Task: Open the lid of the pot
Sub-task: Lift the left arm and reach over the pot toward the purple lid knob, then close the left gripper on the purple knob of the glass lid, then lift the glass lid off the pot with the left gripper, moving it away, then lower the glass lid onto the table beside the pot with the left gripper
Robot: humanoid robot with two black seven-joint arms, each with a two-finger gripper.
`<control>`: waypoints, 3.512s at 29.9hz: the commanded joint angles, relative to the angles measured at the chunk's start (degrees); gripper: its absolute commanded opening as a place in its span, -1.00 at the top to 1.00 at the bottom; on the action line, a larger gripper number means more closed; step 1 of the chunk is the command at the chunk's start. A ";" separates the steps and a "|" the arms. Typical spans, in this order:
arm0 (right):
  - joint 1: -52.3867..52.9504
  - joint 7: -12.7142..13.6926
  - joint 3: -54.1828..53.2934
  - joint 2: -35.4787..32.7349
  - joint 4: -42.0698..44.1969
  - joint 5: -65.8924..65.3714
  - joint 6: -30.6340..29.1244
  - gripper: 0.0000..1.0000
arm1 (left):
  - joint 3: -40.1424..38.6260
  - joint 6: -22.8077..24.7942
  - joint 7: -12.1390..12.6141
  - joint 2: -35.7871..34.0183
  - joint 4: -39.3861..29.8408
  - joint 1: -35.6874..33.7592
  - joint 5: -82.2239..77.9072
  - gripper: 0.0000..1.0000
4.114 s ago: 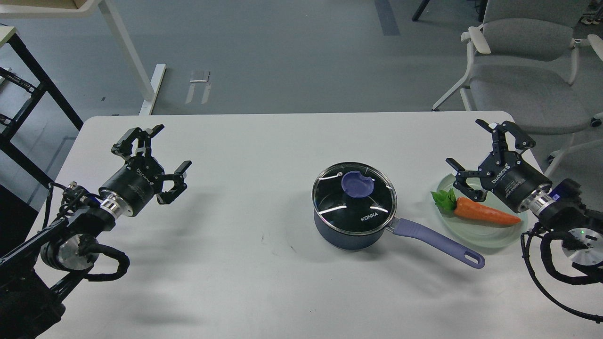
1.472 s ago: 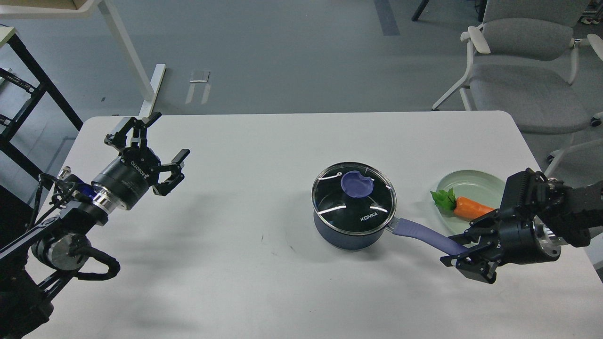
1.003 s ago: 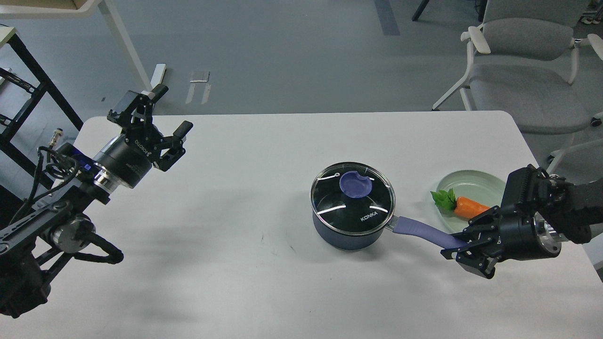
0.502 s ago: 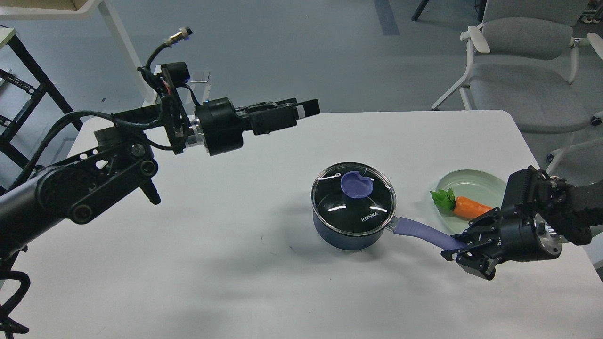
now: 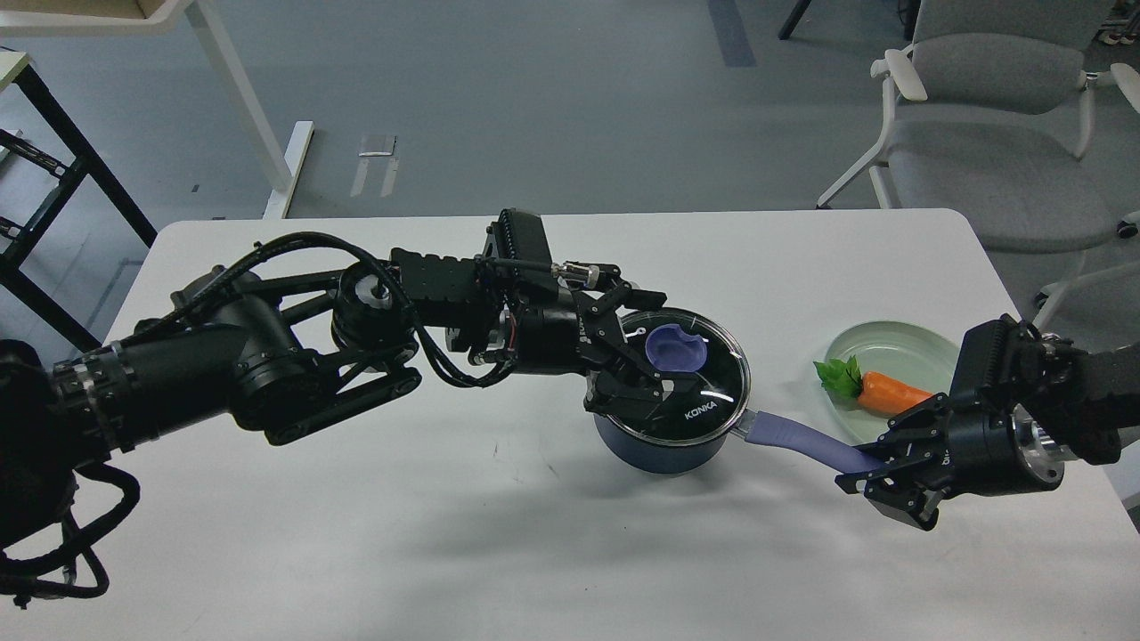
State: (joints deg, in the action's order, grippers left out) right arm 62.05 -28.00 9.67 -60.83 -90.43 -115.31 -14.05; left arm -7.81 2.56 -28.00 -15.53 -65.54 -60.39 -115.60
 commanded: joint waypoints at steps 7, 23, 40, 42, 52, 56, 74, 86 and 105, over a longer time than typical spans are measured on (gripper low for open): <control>0.01 0.00 0.00 0.01 -0.01 0.09 -0.02 0.33 | 0.25 -1.42 0.00 5.59 7.17 0.36 -2.62 -0.98; 0.01 0.00 0.00 -0.08 -0.01 0.18 0.07 0.33 | 3.42 -4.32 0.00 9.11 14.73 0.71 -2.70 -0.98; 0.01 0.00 0.00 -0.16 -0.01 0.35 0.07 0.32 | 5.00 -7.04 0.00 10.61 17.11 1.42 -2.62 -0.44; 0.01 0.00 0.00 -0.25 -0.01 0.35 0.07 0.32 | 5.18 -7.04 0.00 10.69 17.11 1.42 -2.62 -0.30; 0.01 0.00 0.00 -0.60 -0.01 0.35 0.07 0.32 | 4.82 -7.04 0.41 10.08 15.09 0.19 -2.18 0.23; 0.01 0.00 0.00 -0.60 -0.01 0.44 0.07 0.32 | 4.74 -7.13 0.23 8.59 11.49 -1.39 -1.91 0.23; 0.01 0.00 -0.09 -0.95 -0.01 0.44 0.07 0.32 | 5.18 -14.51 0.00 -28.41 -3.37 6.15 0.46 0.22; 0.09 0.00 -0.09 -1.22 -0.01 0.53 0.07 0.32 | 5.18 -24.88 0.00 -32.46 -0.04 19.25 0.37 0.21; 0.01 0.00 -0.09 -1.31 -0.01 0.53 0.07 0.32 | 4.82 -30.56 0.00 -31.84 7.44 26.20 0.63 0.13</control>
State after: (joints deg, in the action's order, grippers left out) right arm 62.05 -28.00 9.58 -62.14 -90.44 -114.78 -13.97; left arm -2.95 -27.99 -28.01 -47.39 -58.24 -34.29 -114.98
